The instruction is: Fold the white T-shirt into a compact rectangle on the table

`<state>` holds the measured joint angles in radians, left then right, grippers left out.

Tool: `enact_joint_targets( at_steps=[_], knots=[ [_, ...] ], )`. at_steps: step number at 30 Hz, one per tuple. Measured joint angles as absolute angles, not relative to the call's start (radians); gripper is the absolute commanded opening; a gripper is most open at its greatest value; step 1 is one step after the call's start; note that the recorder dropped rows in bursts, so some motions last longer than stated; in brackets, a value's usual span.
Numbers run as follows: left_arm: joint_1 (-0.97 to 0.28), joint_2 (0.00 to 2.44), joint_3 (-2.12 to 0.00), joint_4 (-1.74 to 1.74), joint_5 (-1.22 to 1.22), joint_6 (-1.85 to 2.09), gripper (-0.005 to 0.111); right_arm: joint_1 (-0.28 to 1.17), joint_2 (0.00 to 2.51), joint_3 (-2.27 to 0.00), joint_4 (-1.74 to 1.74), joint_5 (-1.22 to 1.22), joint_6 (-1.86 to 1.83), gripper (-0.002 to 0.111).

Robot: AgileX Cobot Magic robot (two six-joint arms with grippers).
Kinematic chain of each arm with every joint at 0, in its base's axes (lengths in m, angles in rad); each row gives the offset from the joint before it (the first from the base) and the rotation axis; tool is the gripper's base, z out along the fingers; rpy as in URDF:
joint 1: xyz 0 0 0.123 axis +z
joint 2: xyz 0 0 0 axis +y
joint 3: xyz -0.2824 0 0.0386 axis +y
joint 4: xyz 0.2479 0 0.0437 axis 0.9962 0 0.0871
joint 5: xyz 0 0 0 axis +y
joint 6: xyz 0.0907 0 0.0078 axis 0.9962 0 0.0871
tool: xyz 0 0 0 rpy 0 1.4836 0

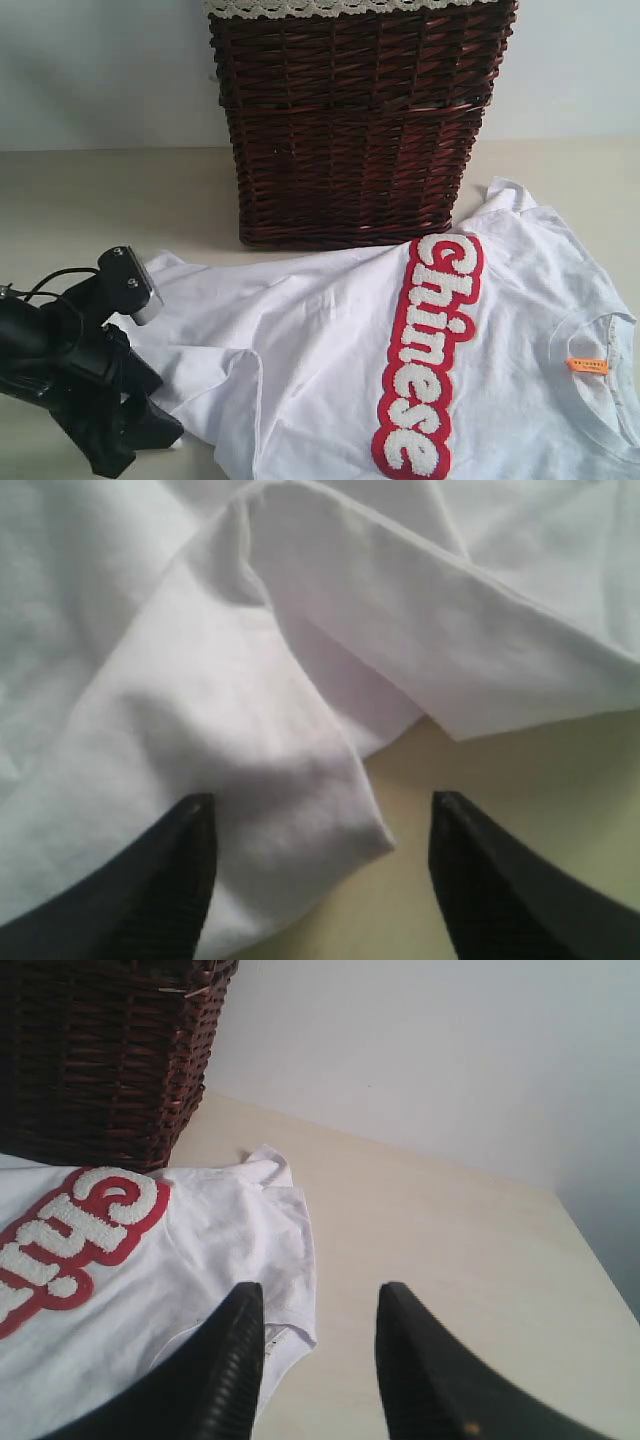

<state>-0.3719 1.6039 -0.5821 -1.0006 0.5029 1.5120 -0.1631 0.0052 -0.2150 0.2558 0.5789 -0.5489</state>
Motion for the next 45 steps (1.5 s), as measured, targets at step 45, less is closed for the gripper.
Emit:
enact_joint_targets(
  at_steps=[45],
  knots=[
    [-0.372,1.446,-0.575,-0.070,1.152,1.766,0.039,-0.163,0.005,-0.215,0.256,0.579,-0.549,0.037]
  ],
)
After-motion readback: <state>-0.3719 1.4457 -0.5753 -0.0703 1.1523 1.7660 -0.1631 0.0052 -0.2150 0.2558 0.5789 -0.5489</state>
